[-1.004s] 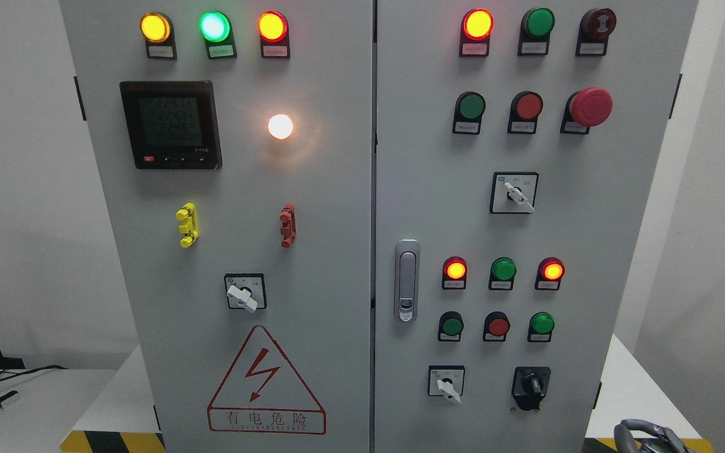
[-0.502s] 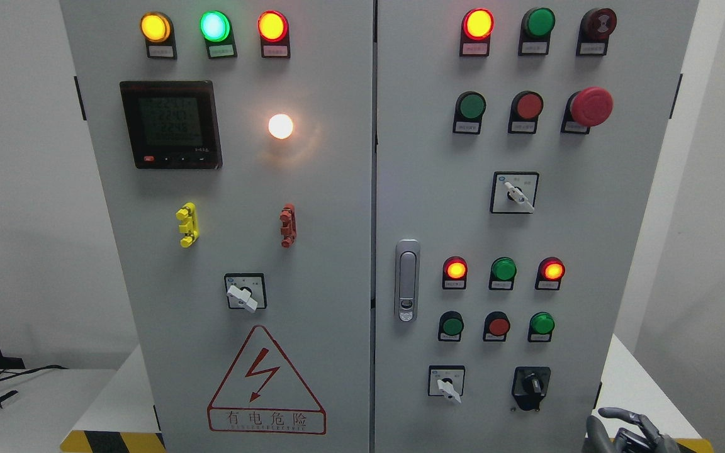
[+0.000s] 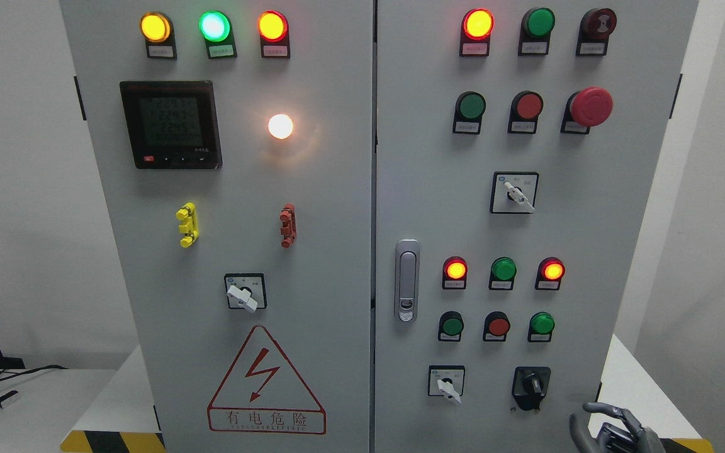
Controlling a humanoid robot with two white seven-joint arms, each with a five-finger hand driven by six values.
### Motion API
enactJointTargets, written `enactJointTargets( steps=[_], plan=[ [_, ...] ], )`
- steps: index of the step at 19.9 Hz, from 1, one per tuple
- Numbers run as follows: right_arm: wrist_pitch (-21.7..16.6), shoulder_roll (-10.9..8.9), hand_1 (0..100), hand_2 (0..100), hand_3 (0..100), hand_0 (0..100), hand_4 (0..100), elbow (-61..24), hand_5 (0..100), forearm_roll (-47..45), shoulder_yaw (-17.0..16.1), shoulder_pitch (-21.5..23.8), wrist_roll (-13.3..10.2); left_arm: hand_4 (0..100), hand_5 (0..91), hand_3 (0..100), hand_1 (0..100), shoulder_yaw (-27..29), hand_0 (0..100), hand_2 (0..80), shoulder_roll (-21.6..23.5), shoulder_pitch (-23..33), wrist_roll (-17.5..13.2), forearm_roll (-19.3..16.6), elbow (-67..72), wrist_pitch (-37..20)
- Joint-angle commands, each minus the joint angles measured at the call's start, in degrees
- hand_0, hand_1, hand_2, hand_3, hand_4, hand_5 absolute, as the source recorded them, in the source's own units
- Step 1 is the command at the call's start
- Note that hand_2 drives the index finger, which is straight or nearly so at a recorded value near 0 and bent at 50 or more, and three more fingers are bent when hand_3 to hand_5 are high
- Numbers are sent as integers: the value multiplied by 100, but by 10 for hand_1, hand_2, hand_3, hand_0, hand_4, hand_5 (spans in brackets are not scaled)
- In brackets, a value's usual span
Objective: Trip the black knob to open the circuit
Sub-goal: 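Raise the right hand up to the black rotary knob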
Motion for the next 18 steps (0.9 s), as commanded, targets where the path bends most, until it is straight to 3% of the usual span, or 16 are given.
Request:
enactJointTargets(
  steps=[1, 13, 18],
  plan=[
    [-8, -22, 787, 434, 1000, 374, 1000, 161, 938, 14, 236, -56, -11, 0, 0, 0, 389, 0, 120, 0, -7, 0, -4, -176, 0, 2],
    [-8, 40, 787, 435, 1000, 385, 1000, 196, 938, 111, 641, -82, -29, 0, 0, 0, 389, 0, 120, 0, 2, 0, -4, -176, 0, 2],
    [-8, 66, 789, 435, 1000, 398, 1000, 214, 938, 120, 658, -205, -64, 0, 0, 0, 389, 0, 120, 0, 2, 0, -4, -176, 0, 2]
  ],
)
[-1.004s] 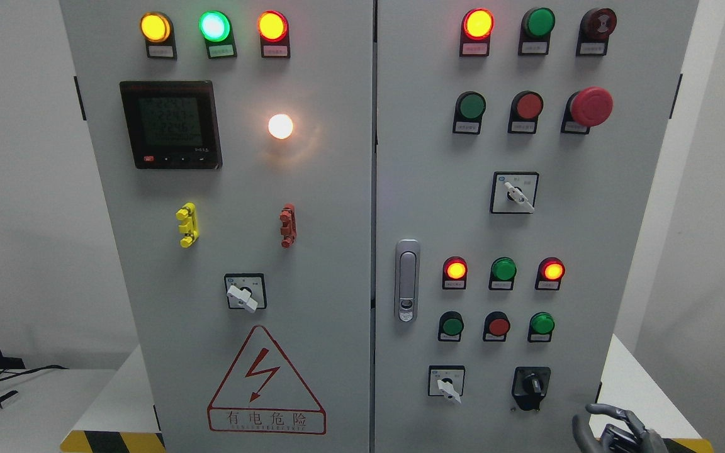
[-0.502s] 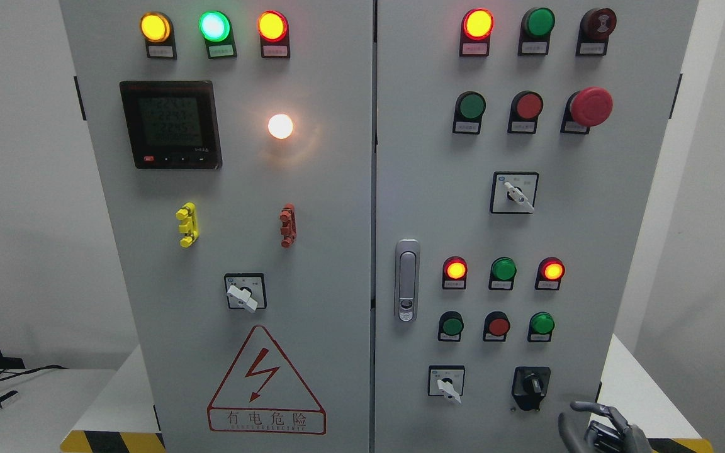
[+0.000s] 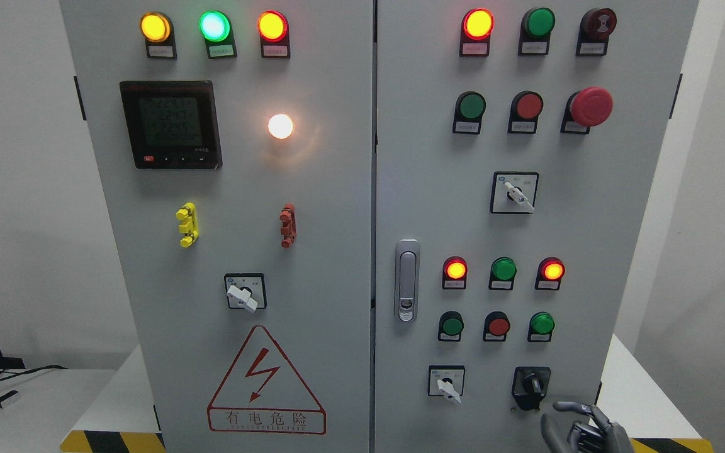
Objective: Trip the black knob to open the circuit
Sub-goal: 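Raise the right hand up to the black rotary knob, then grip the black knob with the right hand and twist it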
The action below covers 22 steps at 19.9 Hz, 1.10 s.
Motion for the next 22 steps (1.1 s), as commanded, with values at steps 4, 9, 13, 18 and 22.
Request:
enactJointTargets(
  steps=[4, 9, 13, 18, 22],
  plan=[
    [-10, 63, 789, 437, 1000, 402, 1000, 162, 938, -83, 219, -88, -10, 0, 0, 0, 389, 0, 120, 0, 1, 0, -4, -176, 0, 2],
    [-11, 63, 787, 438, 1000, 405, 1000, 224, 938, -83, 219, -176, -19, 0, 0, 0, 389, 0, 120, 0, 1, 0, -4, -176, 0, 2],
    [-11, 72, 785, 437, 1000, 409, 1000, 286, 939, -65, 210, -220, -19, 0, 0, 0, 389, 0, 120, 0, -8, 0, -4, -176, 0, 2],
    [-19, 72, 781, 437, 1000, 413, 1000, 286, 940, -65, 210, -246, -19, 0, 0, 0, 389, 0, 120, 0, 1, 0, -4, -176, 0, 2],
    [-28, 89, 779, 437, 1000, 413, 1000, 242, 941, -56, 219, -220, -28, 0, 0, 0, 389, 0, 120, 0, 1, 0, -4, -176, 0, 2]
  ],
)
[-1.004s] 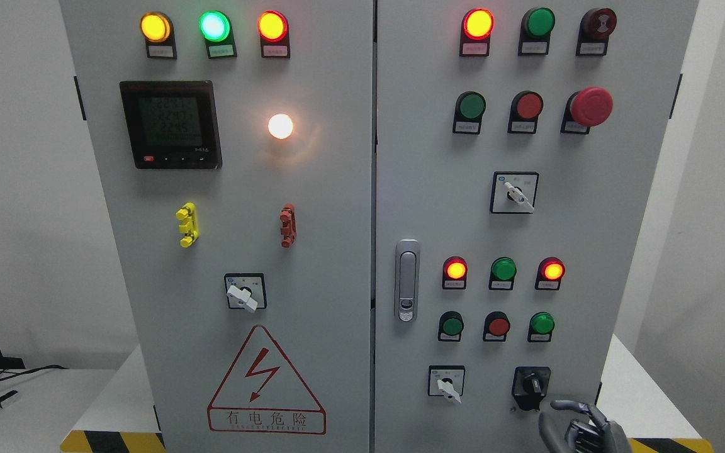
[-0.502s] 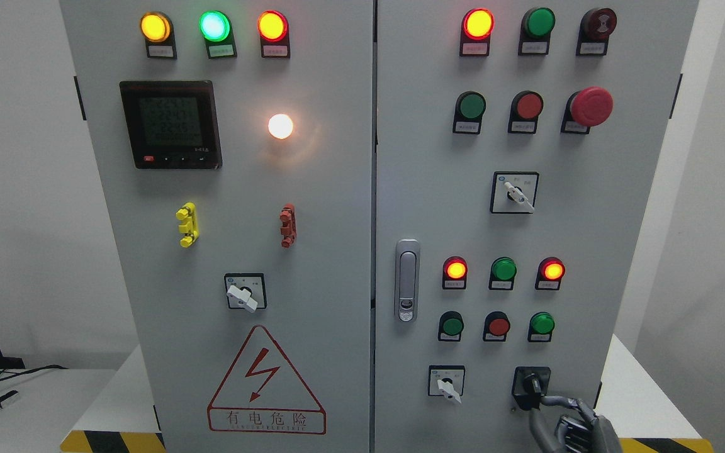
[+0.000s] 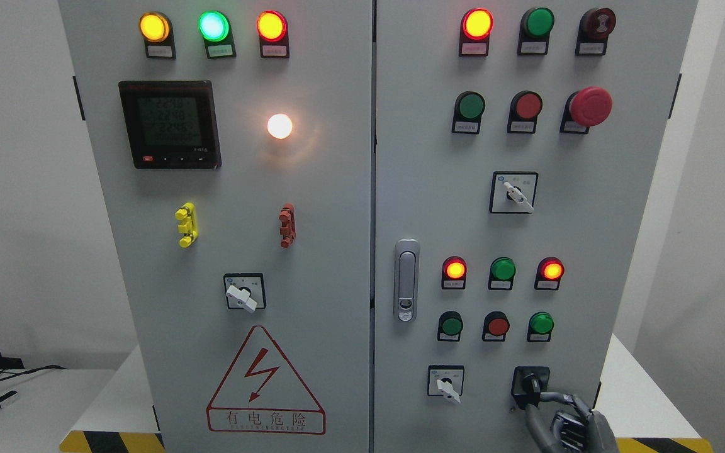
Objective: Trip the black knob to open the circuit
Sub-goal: 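Grip the black knob with the right hand and twist it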
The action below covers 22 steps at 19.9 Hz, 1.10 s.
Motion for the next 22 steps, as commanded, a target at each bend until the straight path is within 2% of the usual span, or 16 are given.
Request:
enactJointTargets(
  steps=[1, 13, 22],
  plan=[
    [-11, 123, 779, 437, 1000, 413, 1000, 12, 941, -87, 37, 23, -6, 0, 0, 0, 389, 0, 120, 0, 1, 0, -5, -176, 0, 2],
    [-11, 141, 777, 458, 1000, 414, 1000, -23, 941, -87, 45, 58, -24, 0, 0, 0, 389, 0, 120, 0, 1, 0, -5, -176, 0, 2],
    [-11, 150, 774, 459, 1000, 412, 1000, -23, 941, -87, 186, 49, -24, 0, 0, 0, 389, 0, 120, 0, -8, 0, -5, -176, 0, 2]
  ],
)
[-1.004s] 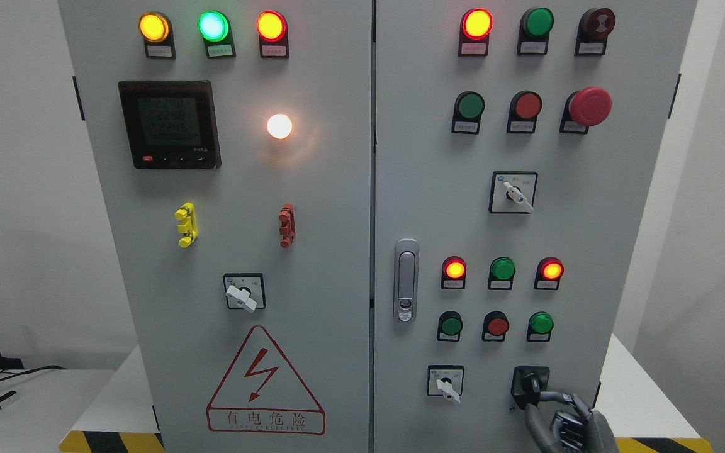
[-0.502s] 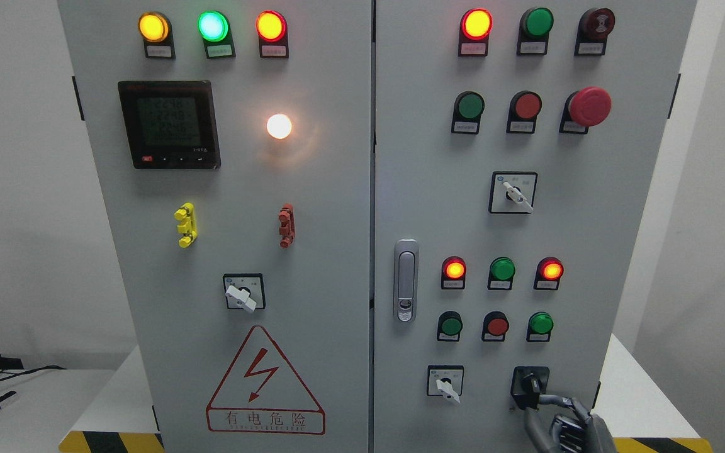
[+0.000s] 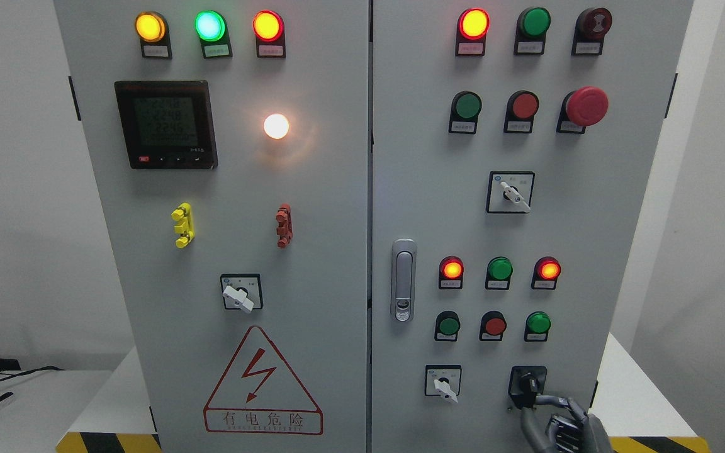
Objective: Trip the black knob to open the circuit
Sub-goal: 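Grip the black knob with the right hand and twist it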
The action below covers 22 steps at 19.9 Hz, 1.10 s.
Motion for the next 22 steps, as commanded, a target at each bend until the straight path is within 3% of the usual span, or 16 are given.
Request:
enactJointTargets(
  steps=[1, 22],
  plan=[
    [-4, 150, 774, 459, 1000, 411, 1000, -7, 941, -89, 54, 4, 22, 0, 0, 0, 389, 0, 120, 0, 1, 0, -5, -176, 0, 2],
    [13, 211, 766, 451, 1000, 412, 1000, -16, 942, -106, 89, -57, 84, 0, 0, 0, 389, 0, 120, 0, 2, 0, -5, -176, 0, 2]
  ],
)
